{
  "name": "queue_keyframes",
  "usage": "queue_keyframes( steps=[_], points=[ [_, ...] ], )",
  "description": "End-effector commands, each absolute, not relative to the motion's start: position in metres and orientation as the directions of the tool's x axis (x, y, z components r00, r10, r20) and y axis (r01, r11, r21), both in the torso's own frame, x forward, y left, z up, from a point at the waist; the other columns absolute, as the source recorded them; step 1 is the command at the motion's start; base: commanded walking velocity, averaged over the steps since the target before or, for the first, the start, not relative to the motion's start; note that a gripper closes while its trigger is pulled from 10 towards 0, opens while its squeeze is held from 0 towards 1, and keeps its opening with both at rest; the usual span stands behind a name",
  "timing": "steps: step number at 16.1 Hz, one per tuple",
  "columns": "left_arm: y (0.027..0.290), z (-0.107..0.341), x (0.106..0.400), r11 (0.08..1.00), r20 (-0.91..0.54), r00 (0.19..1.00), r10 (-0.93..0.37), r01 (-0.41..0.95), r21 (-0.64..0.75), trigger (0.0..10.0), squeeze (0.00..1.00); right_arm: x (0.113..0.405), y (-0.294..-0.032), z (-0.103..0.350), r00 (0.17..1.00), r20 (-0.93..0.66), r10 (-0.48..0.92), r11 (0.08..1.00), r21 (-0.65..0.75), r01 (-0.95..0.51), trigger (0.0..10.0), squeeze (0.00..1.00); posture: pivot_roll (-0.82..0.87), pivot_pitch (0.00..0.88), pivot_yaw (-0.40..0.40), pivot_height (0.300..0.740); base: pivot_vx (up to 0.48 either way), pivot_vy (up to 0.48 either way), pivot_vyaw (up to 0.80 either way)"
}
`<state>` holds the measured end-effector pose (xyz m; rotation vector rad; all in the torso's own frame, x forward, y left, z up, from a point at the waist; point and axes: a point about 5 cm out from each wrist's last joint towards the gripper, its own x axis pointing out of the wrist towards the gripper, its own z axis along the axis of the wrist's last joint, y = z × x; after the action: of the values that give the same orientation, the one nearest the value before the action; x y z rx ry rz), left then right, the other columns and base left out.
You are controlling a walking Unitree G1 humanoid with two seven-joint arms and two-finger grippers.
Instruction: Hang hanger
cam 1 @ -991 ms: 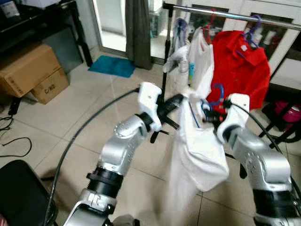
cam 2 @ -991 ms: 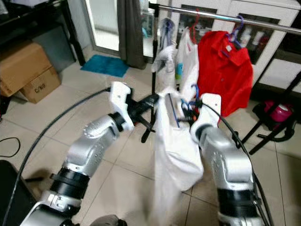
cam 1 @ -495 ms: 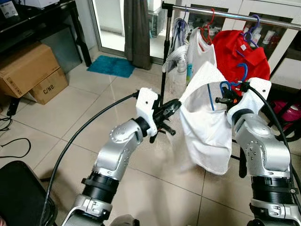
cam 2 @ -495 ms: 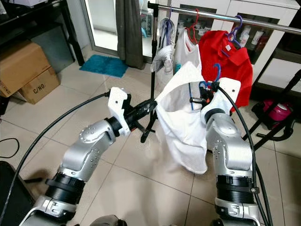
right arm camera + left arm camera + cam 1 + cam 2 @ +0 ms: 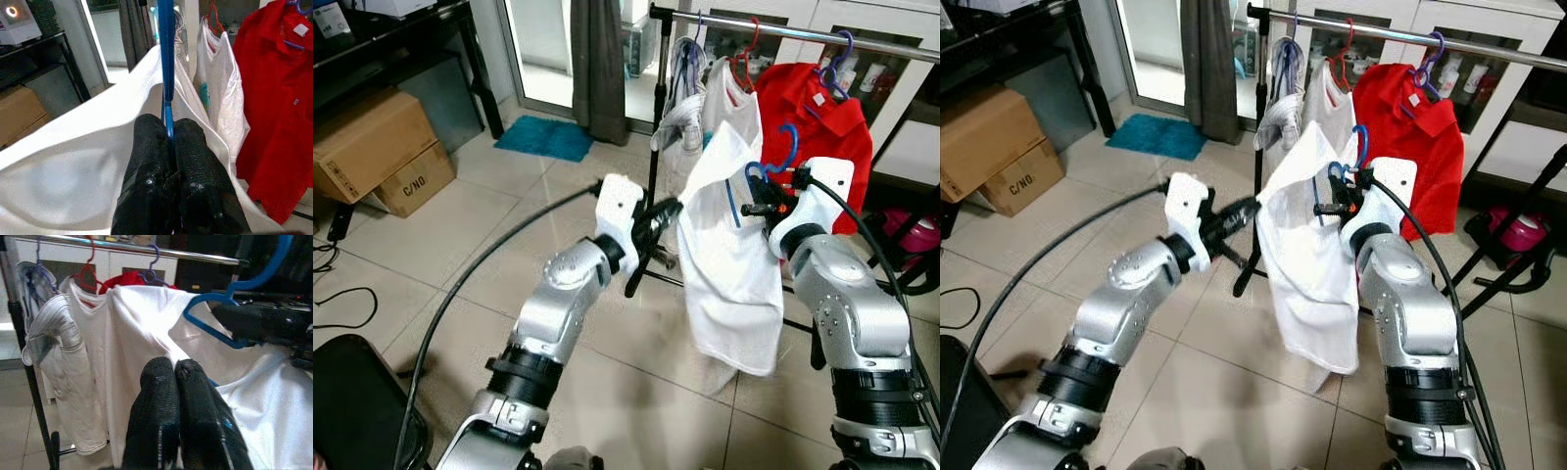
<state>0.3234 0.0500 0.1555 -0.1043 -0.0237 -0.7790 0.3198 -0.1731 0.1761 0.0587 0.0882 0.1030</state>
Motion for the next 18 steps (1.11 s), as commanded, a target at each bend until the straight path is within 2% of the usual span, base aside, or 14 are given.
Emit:
queue_keyframes(
  steps=[1, 3, 7, 9, 11, 13, 14, 16, 18],
  points=[
    [0.053, 0.156, 0.326, 0.710, 0.052, 0.717, -0.695, 0.696, -0.105, 10.0, 1.00, 0.319, -0.176, 0.187, 0.994, -0.033, 0.108, 0.993, 0.057, -0.106, 10.0, 0.00, 0.05, 0.000, 0.018, 0.740, 0.000, 0.000, 0.00],
    [0.055, 0.157, 0.325, 0.697, 0.044, 0.703, -0.710, 0.710, -0.099, 10.0, 1.00, 0.319, -0.176, 0.187, 0.992, -0.033, 0.121, 0.991, 0.054, -0.120, 10.0, 0.00, 0.05, 0.000, 0.018, 0.740, 0.000, 0.000, 0.00],
    [0.052, 0.157, 0.317, 0.616, 0.037, 0.623, -0.781, 0.779, -0.119, 10.0, 1.00, 0.319, -0.176, 0.187, 0.986, -0.039, 0.162, 0.987, 0.030, -0.160, 10.0, 0.00, 0.06, 0.000, 0.017, 0.740, 0.000, 0.000, 0.00],
    [0.059, 0.156, 0.318, 0.627, 0.020, 0.629, -0.777, 0.776, -0.073, 10.0, 1.00, 0.320, -0.180, 0.190, 0.977, -0.041, 0.208, 0.978, 0.013, -0.207, 10.0, 0.00, 0.06, 0.000, 0.022, 0.740, 0.000, 0.000, 0.00],
    [0.090, 0.159, 0.320, 0.647, 0.011, 0.647, -0.762, 0.762, -0.029, 10.0, 1.00, 0.316, -0.195, 0.197, 0.941, -0.060, 0.333, 0.941, -0.040, -0.335, 10.0, 0.00, 0.06, 0.000, 0.029, 0.740, 0.000, 0.000, 0.00],
    [0.138, 0.161, 0.316, 0.647, -0.040, 0.648, -0.760, 0.761, 0.046, 10.0, 1.00, 0.309, -0.218, 0.207, 0.883, -0.083, 0.461, 0.877, -0.111, -0.468, 10.0, 0.00, 0.06, 0.000, 0.035, 0.740, 0.000, 0.000, 0.00],
    [0.148, 0.161, 0.315, 0.647, -0.054, 0.649, -0.759, 0.761, 0.060, 10.0, 1.00, 0.308, -0.222, 0.209, 0.870, -0.085, 0.485, 0.861, -0.127, -0.492, 10.0, 0.00, 0.06, 0.000, 0.035, 0.740, 0.000, 0.000, 0.00],
    [0.194, 0.170, 0.307, 0.665, -0.096, 0.673, -0.733, 0.740, 0.105, 10.0, 1.00, 0.298, -0.237, 0.220, 0.779, -0.107, 0.618, 0.760, -0.173, -0.626, 10.0, 0.00, 0.07, 0.000, 0.026, 0.740, 0.000, 0.000, 0.00],
    [0.218, 0.178, 0.302, 0.670, -0.122, 0.683, -0.720, 0.730, 0.137, 10.0, 1.00, 0.292, -0.244, 0.221, 0.697, -0.165, 0.698, 0.671, -0.189, -0.717, 10.0, 0.00, 0.08, 0.000, 0.017, 0.740, 0.000, 0.000, 0.00]
  ],
)
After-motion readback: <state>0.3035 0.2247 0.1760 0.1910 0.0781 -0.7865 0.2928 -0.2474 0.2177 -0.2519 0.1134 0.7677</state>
